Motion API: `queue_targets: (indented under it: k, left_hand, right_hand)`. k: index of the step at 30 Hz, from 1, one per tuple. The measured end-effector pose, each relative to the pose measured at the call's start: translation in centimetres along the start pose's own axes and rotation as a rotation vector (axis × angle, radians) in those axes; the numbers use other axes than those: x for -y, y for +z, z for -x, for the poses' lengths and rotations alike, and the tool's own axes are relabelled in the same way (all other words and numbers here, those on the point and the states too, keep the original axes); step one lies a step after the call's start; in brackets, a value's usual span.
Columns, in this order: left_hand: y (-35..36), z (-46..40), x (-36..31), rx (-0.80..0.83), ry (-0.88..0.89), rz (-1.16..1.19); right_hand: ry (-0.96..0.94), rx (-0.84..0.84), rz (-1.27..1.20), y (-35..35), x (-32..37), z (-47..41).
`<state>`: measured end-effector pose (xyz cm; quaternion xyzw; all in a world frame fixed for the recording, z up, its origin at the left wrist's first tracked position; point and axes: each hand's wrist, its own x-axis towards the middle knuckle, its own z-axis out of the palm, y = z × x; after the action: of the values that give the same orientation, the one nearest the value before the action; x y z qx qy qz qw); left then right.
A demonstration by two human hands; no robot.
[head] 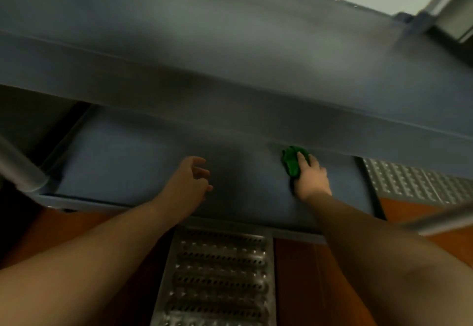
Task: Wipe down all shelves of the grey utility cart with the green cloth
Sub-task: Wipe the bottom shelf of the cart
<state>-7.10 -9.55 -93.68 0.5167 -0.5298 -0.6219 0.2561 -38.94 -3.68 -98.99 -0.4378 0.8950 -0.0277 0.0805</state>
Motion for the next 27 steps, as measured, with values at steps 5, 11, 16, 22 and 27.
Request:
queue_targets:
  k: [5,11,16,22,27]
  left_hand:
    - [3.4,-0.6,0.1,0.031,0.004,-0.005]
    - [5.0,-0.3,0.2,0.023,-0.011,0.051]
    - [2.7,0.3,0.0,0.015,-0.011,0.089]
    - [-2.3,1.3,0.1,-0.016,0.010,0.074]
    - [-7.4,2.4,0.1,-0.044,0.021,0.043]
  right_hand:
    - [0.240,-0.013,-0.004,-1.9,-9.8,0.6]
    - [0.438,-0.056,-0.120,-2.4,-12.9,1.5]
    - [0.474,-0.101,-0.246,-2.1,-10.0,2.2]
    - [0.281,-0.126,-0.314,0.4,0.3,3.9]
    - [0.142,-0.086,-0.319,2.2,10.3,5.1]
